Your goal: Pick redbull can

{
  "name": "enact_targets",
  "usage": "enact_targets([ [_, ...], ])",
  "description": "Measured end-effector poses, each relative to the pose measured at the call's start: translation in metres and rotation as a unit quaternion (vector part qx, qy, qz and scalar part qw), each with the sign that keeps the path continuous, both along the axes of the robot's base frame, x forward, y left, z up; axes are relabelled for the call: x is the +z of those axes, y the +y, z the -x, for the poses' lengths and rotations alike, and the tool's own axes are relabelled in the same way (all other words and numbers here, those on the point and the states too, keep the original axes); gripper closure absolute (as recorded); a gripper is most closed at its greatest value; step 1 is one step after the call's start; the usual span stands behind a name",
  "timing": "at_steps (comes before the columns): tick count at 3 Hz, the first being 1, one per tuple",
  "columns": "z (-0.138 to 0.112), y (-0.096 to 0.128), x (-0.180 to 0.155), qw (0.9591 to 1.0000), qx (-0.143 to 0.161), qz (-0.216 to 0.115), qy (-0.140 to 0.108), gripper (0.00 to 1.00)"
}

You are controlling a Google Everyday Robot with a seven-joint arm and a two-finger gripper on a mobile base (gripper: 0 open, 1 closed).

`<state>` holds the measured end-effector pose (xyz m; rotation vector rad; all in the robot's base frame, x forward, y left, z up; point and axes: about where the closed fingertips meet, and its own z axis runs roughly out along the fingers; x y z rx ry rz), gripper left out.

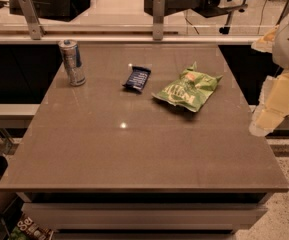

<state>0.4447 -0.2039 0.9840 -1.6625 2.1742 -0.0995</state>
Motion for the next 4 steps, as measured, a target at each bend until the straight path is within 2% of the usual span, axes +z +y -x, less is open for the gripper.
enact_targets([
  [1, -0.009, 0.015, -0.003, 0.9991, -0.008, -0.038, -0.019, 0.0],
  [2, -0.022, 0.037, -0.007, 0.9956, -0.014, -0.084, -0.038, 0.0],
  [3, -0.04, 0.066, -0.016, 0.989, -0.021, -0.138, -0.048, 0.0],
  [4, -0.058, 0.095, -0.028, 0.9762, -0.051, -0.204, -0.053, 0.0],
])
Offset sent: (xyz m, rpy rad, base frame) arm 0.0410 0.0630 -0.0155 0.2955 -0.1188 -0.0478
